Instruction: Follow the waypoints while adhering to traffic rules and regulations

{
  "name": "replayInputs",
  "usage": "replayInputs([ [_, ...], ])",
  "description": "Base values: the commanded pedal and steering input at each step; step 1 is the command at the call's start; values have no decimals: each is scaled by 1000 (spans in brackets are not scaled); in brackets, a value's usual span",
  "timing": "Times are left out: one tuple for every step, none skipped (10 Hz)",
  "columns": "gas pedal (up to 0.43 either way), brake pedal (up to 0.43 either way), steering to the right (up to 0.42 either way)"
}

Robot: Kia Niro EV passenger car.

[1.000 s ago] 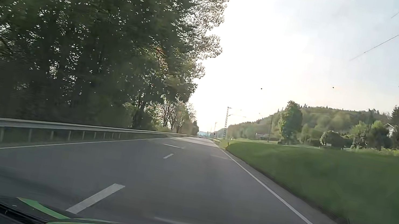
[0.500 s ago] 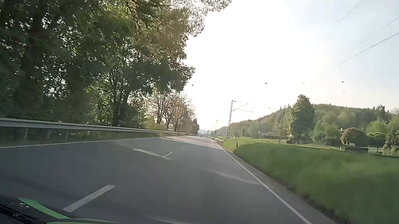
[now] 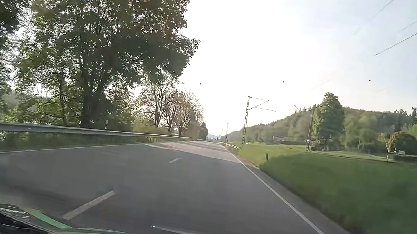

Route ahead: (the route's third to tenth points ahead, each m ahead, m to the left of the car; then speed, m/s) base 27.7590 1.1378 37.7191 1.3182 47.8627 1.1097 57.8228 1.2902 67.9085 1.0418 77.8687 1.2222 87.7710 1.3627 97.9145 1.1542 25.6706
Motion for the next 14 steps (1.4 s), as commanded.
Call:
replayInputs([
  [409, 0, 0],
  [378, 0, 0],
  [370, 0, 0],
  [350, 0, 0],
  [350, 0, 2],
  [350, 0, 2],
  [350, 0, 2],
  [350, 0, 1],
  [350, 0, 0],
  [350, 0, 0],
  [350, 0, 0],
  [350, 0, 0],
  [350, 0, 0],
  [350, 0, 0],
])
